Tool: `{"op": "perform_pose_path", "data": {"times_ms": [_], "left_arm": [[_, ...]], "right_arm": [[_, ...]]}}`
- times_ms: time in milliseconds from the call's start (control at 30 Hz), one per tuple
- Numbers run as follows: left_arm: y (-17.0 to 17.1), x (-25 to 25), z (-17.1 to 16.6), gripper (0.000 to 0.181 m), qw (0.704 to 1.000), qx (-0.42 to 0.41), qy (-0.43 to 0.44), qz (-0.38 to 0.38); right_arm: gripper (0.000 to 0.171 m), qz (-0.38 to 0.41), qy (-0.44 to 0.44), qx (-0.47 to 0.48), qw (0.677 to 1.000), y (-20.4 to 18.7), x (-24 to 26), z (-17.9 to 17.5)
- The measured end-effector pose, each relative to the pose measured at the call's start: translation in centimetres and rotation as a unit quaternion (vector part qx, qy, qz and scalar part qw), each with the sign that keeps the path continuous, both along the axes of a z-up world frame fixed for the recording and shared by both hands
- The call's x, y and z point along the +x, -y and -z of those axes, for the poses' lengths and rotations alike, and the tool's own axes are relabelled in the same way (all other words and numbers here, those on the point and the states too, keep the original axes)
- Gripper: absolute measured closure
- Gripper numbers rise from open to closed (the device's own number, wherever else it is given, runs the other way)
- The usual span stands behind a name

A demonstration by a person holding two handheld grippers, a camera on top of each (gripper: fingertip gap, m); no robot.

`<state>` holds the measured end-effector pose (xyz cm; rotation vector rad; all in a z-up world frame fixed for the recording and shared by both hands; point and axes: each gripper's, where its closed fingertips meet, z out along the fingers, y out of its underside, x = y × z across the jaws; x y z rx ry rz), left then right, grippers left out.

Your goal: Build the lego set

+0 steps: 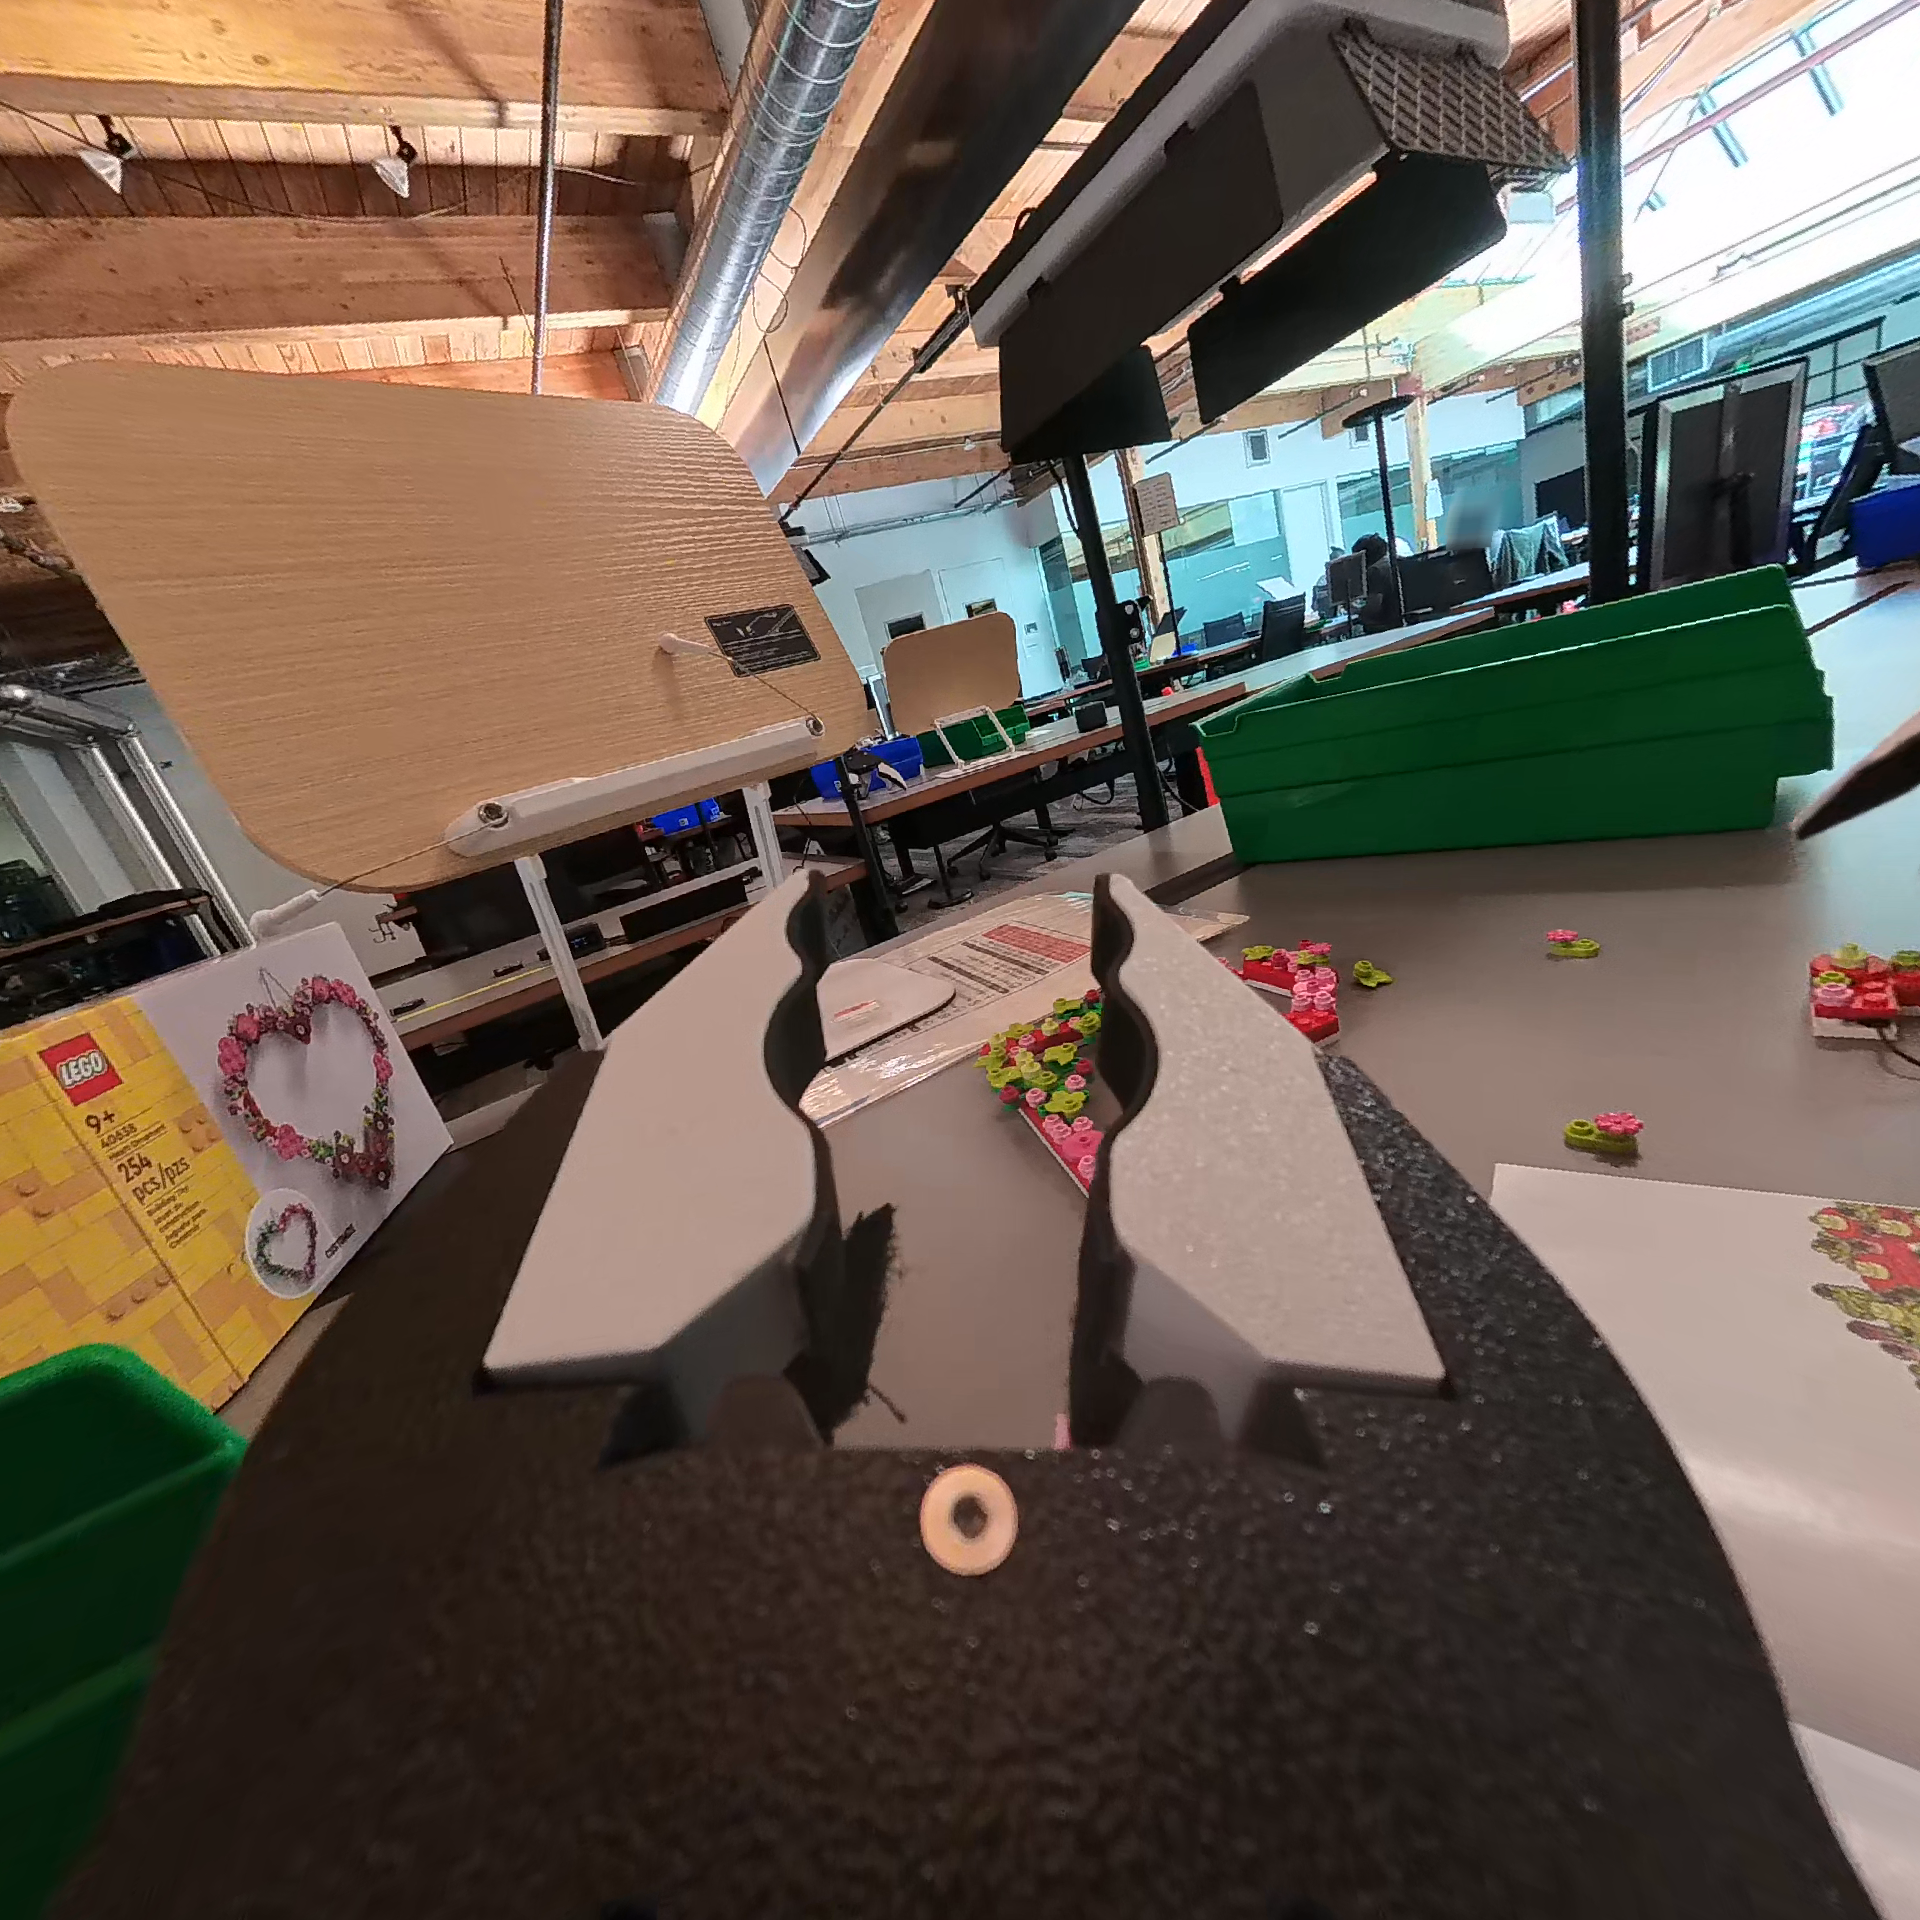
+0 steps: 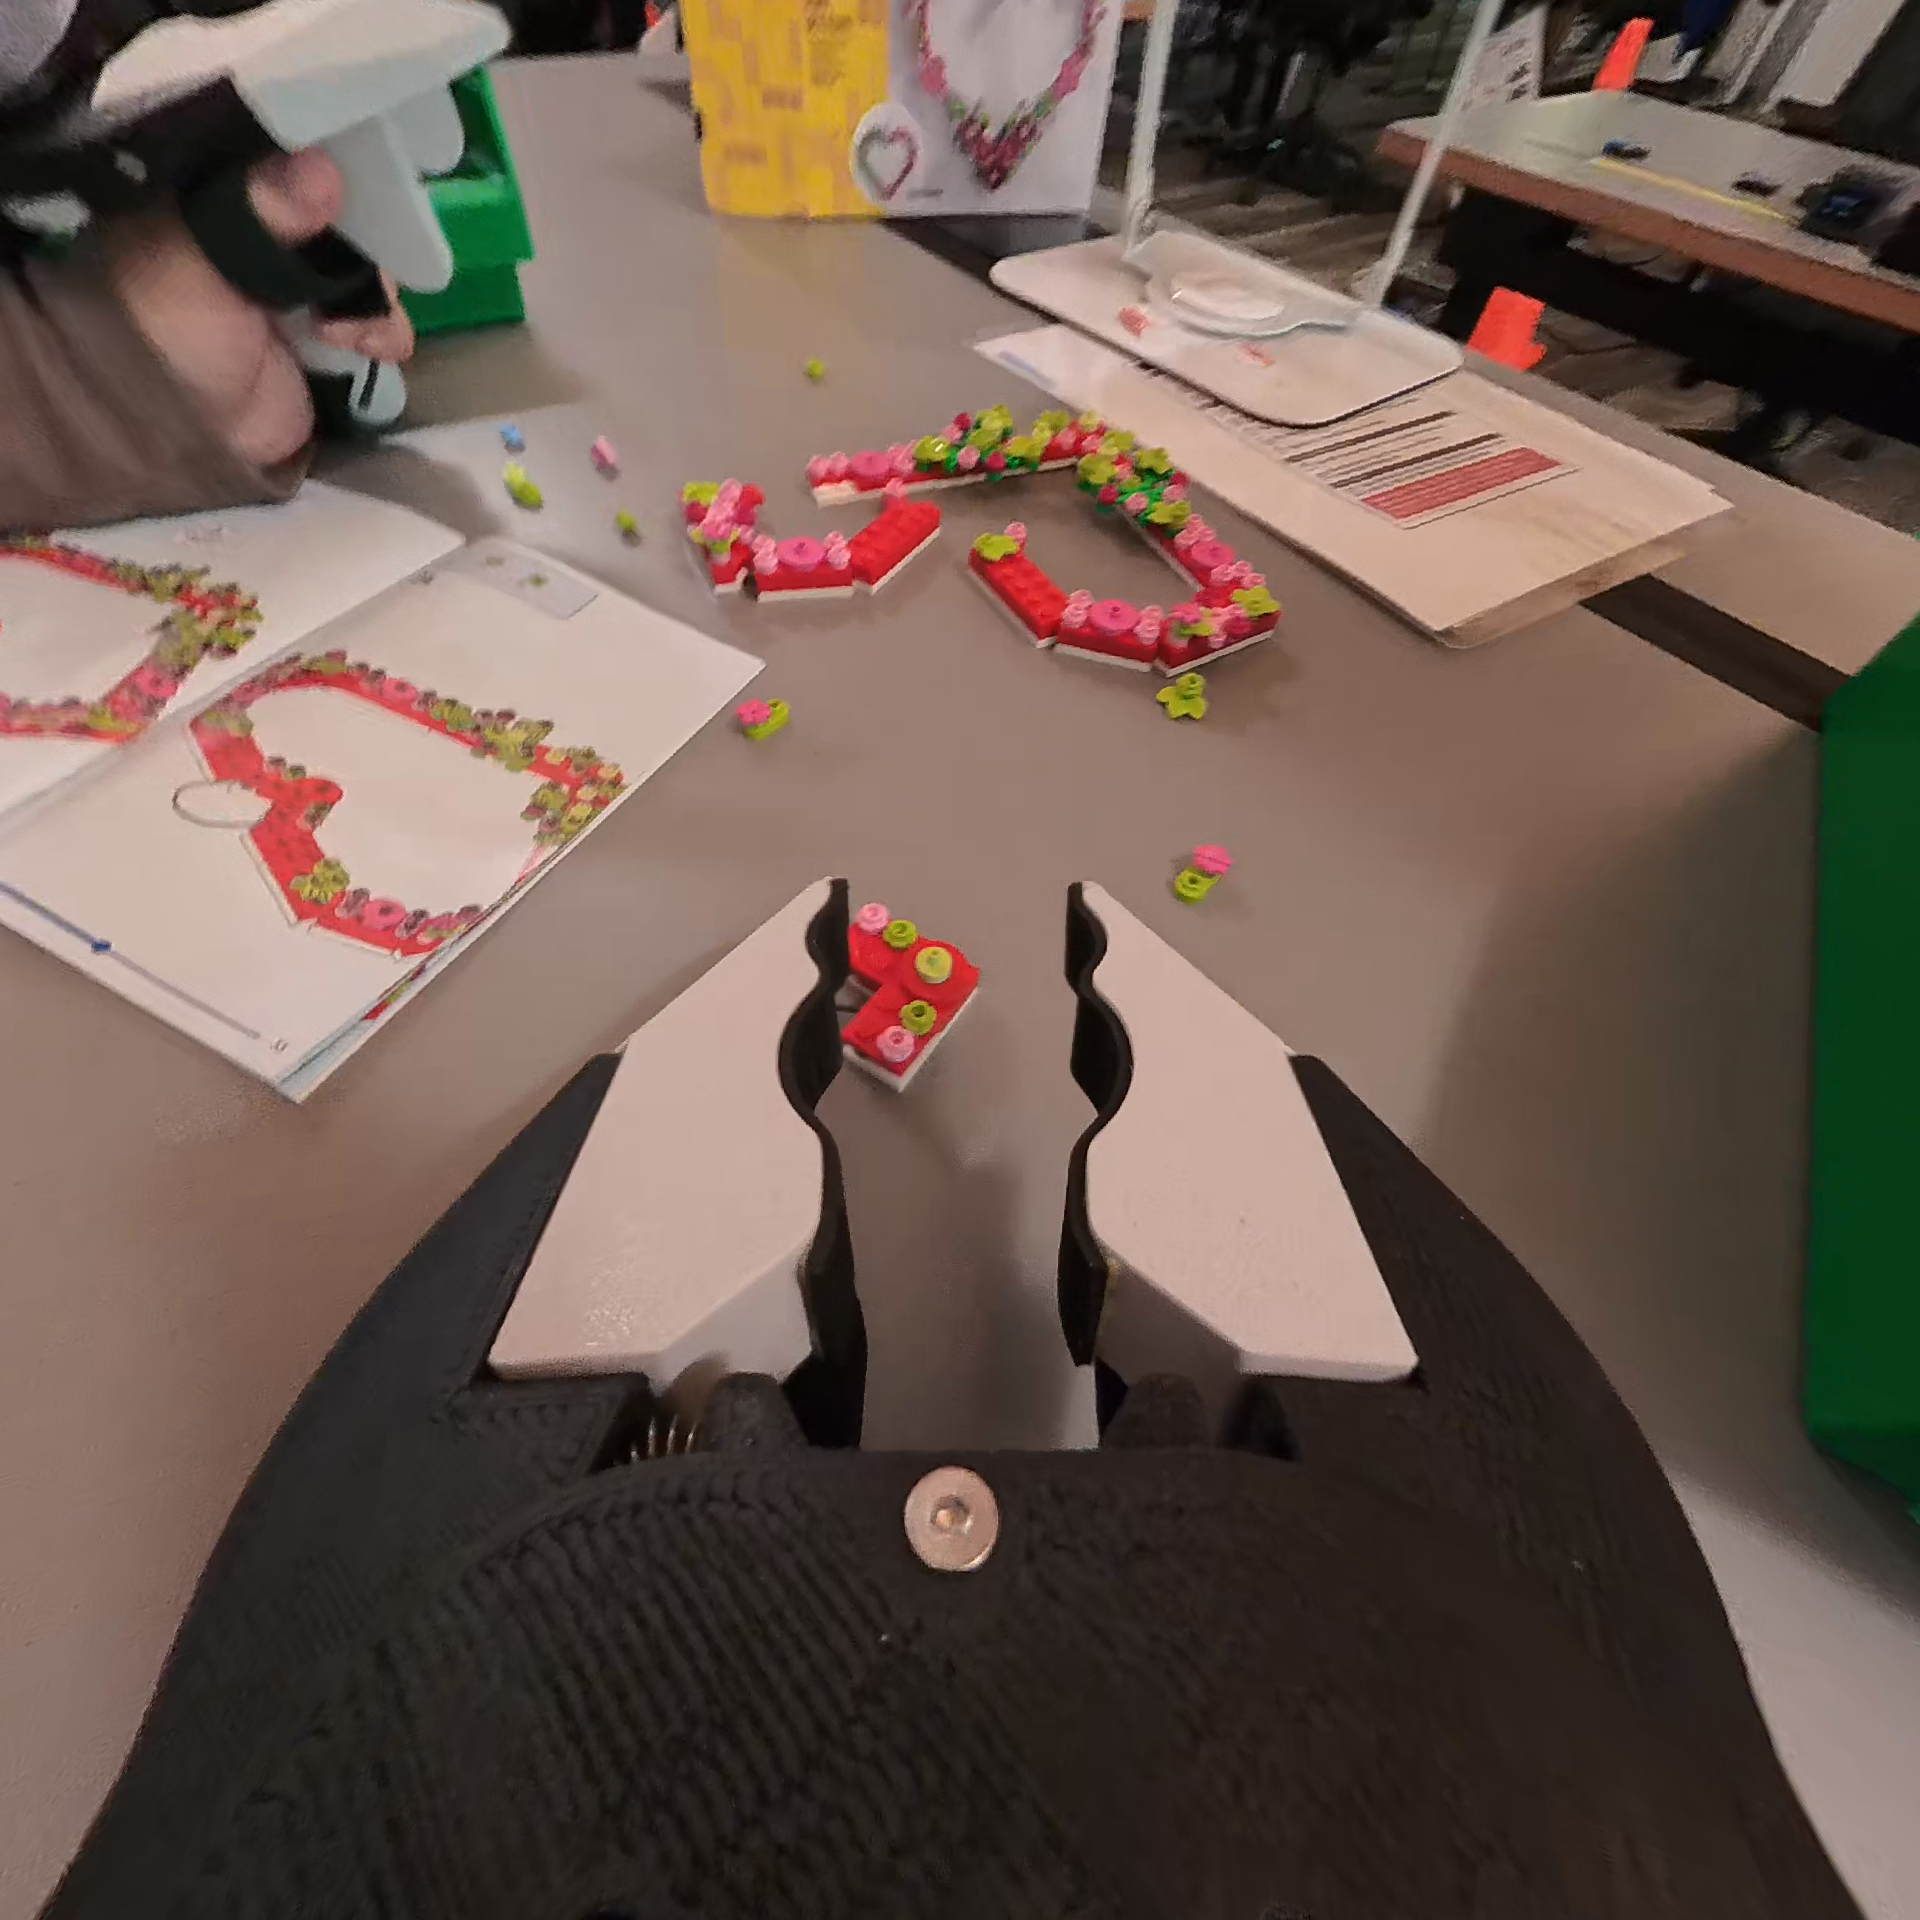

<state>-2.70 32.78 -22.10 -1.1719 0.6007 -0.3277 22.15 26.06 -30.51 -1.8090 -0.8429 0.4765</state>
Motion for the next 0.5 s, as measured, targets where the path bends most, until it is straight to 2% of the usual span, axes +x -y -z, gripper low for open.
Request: {"op": "perform_pose_path", "data": {"times_ms": [33, 167, 500], "left_arm": [[0.0, 0.0, 0.0, 0.132, 1.000, 0.000, 0.001, -0.001], [0.0, -0.1, 0.0, 0.132, 1.000, 0.000, 0.003, 0.000], [-0.1, -0.1, 0.0, 0.134, 1.000, 0.000, 0.005, 0.000]], "right_arm": [[0.131, 0.010, -0.013, 0.004, 1.000, -0.2, 0.3, -0.4], [0.132, 0.050, -0.053, 0.035, 0.997, -0.9, 1.8, -1.8], [0.133, 0.066, -0.148, 0.043, 0.986, -1.0, 3.4, -3.7]]}}
